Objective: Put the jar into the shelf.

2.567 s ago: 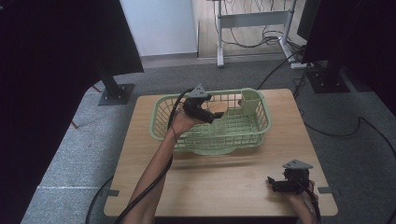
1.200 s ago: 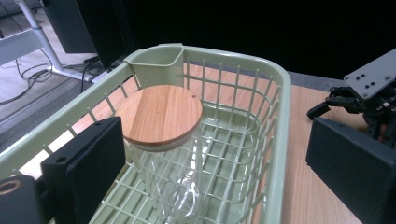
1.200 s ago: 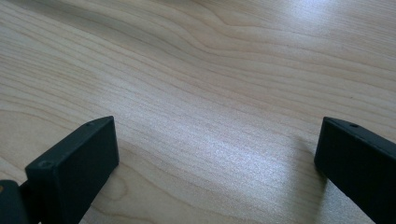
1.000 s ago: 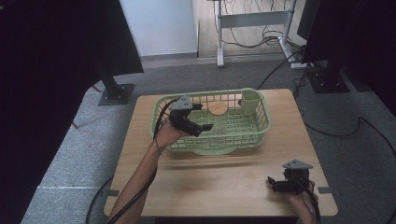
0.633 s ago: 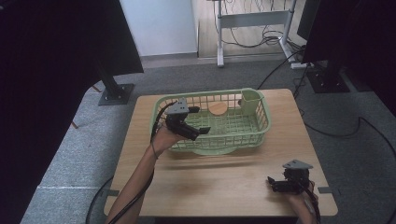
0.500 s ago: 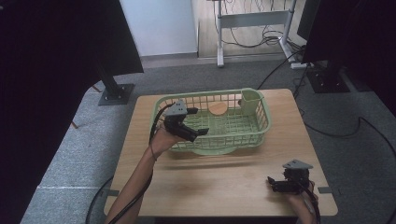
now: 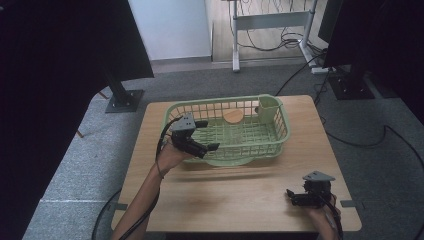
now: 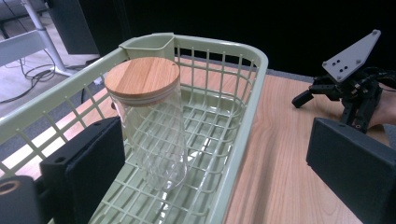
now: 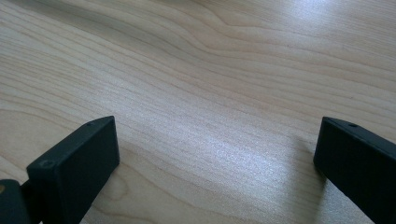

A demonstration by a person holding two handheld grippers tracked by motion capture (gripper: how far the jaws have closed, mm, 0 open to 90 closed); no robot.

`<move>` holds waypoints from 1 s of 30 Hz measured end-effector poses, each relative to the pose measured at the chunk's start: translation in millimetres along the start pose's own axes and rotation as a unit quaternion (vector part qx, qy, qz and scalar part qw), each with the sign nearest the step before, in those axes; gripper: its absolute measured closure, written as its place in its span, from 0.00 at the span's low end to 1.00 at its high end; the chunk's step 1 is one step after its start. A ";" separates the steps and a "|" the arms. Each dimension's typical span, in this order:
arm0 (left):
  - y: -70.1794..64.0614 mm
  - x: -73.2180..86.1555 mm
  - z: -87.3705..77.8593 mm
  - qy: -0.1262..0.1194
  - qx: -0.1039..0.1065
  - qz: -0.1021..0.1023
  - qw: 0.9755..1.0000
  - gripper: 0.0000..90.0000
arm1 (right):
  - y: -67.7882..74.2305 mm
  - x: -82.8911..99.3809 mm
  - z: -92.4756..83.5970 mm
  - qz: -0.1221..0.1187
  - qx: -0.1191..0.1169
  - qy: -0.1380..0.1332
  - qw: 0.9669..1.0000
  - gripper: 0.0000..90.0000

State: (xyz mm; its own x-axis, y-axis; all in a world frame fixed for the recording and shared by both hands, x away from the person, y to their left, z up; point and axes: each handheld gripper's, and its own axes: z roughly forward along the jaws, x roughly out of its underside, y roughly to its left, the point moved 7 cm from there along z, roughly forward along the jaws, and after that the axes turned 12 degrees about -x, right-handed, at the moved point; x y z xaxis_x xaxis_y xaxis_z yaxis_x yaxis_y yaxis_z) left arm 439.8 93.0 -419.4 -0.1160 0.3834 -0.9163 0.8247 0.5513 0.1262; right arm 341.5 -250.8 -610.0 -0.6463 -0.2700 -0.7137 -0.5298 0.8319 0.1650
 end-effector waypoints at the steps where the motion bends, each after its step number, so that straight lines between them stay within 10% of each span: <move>1: -0.4 0.8 -1.1 0.000 0.000 0.000 1.000 0.05 | 0.0 0.0 0.0 0.000 0.000 0.000 1.000 0.00; 30: -10.3 36.3 -36.1 -0.006 -0.004 -0.017 1.000 0.05 | 0.4 -0.1 -0.1 -0.001 -0.001 -0.001 1.000 0.00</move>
State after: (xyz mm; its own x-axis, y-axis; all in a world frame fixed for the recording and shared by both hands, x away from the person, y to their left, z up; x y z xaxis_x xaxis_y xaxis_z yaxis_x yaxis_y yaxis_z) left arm 407.2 128.0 -440.2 -0.1365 0.3552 -0.9248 0.8160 0.5696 0.0983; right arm 341.3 -250.5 -609.8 -0.6444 -0.2716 -0.7148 -0.5327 0.8302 0.1647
